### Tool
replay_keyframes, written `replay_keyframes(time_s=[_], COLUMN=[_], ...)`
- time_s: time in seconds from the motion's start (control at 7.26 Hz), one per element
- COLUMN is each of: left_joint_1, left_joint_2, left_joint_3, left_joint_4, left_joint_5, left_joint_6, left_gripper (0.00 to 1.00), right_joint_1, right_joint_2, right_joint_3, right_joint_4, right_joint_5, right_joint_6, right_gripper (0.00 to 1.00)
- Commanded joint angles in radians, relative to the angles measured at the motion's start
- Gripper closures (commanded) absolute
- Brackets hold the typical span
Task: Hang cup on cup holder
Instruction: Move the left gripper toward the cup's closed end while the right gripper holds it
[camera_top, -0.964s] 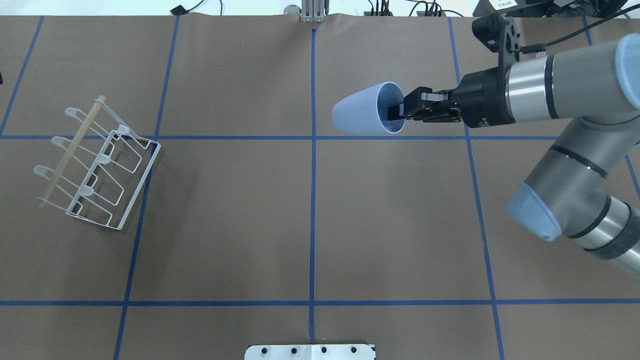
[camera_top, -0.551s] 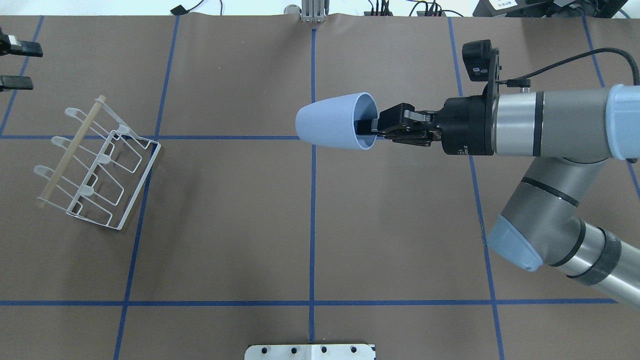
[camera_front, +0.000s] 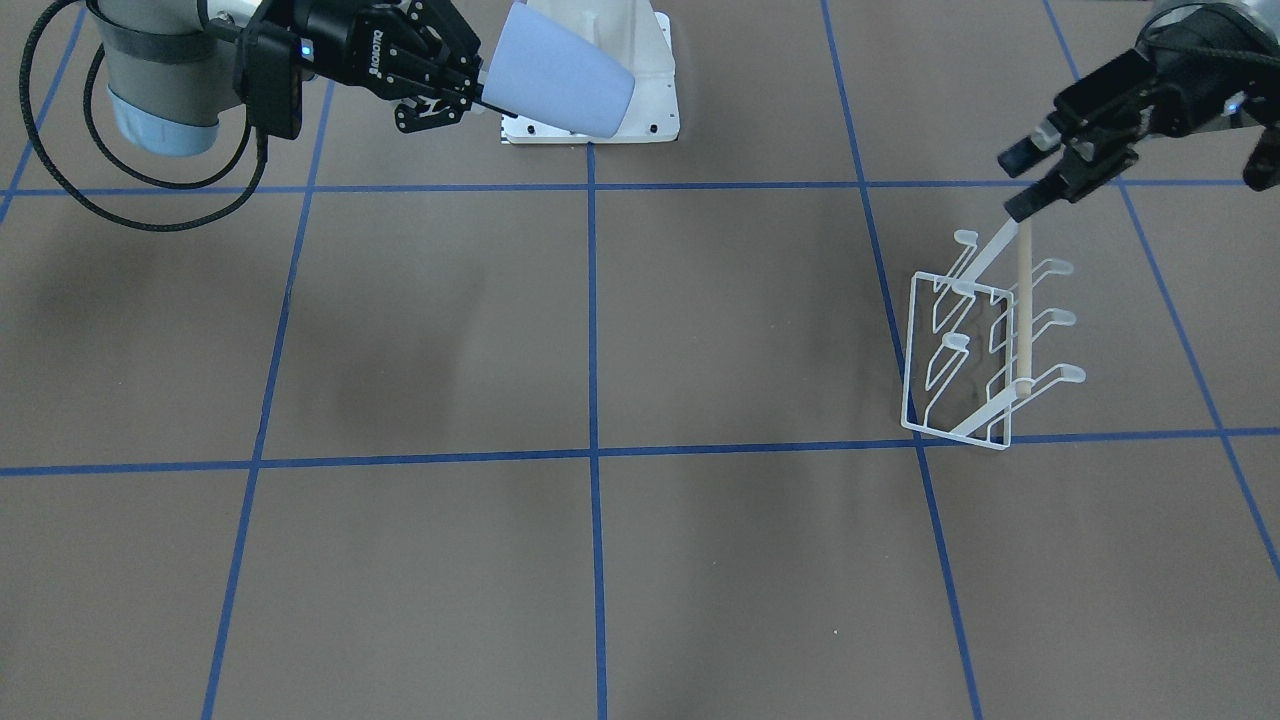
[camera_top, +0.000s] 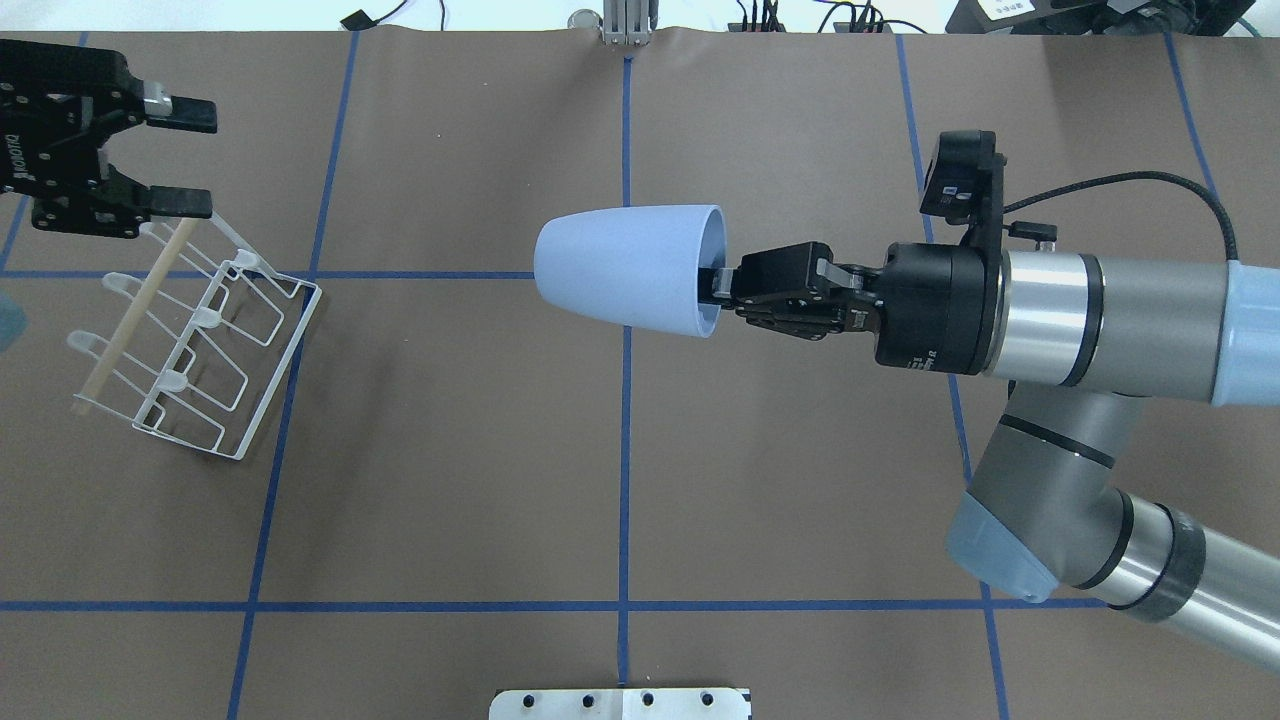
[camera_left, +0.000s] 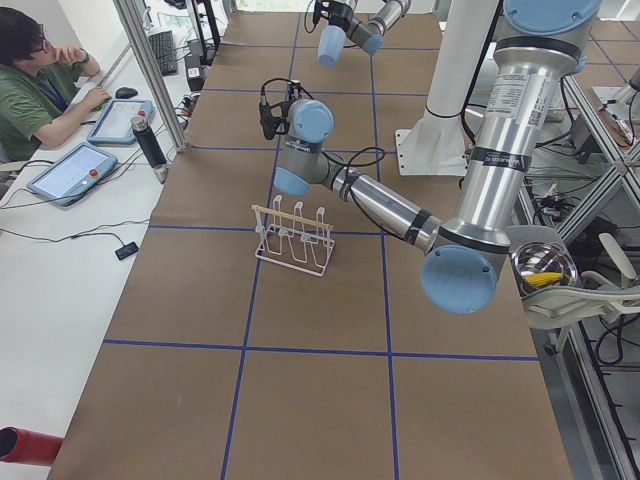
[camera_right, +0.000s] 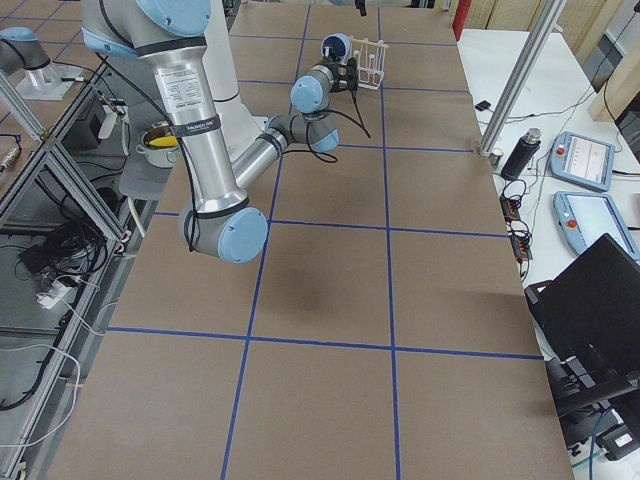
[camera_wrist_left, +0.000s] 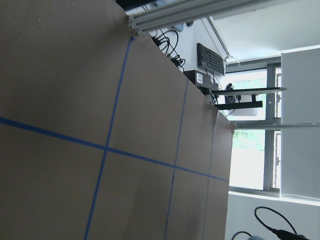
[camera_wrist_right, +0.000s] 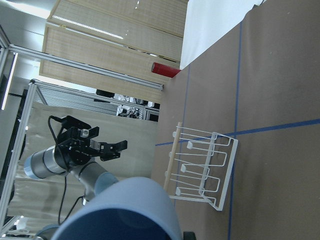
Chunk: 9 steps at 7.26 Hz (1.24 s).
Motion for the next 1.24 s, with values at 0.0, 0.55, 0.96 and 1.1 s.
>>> replay_keyframes(time_s=[0.0,0.55,0.96,1.1], left_joint_1=[0.104,0.325,0.379,0.396], left_joint_2=[-0.048,-0.117,-0.137,-0.144], left_joint_3=[-0.091,-0.171,-0.168,-0.17], left_joint_4=[-0.007,-0.002,-0.001,-0.001], left_joint_5=[0.114,0.403,0.454,0.457], left_joint_6=[-0.059,-0.066,-0.083,-0.083], left_gripper=[0.02,0.02,0.02,0.02], right_joint_1=[-0.065,-0.132,-0.152,-0.157], right_joint_2=[0.0,0.0,0.0,0.002], right_joint_3=[-0.003,-0.009,-0.02,-0.044], right_joint_4=[0.123,0.25,0.321,0.359], right_joint_5=[-0.049,-0.123,-0.185,-0.204], right_joint_6=[0.003,0.0,-0.008,-0.008], right_gripper=[1.0,1.0,1.0,1.0])
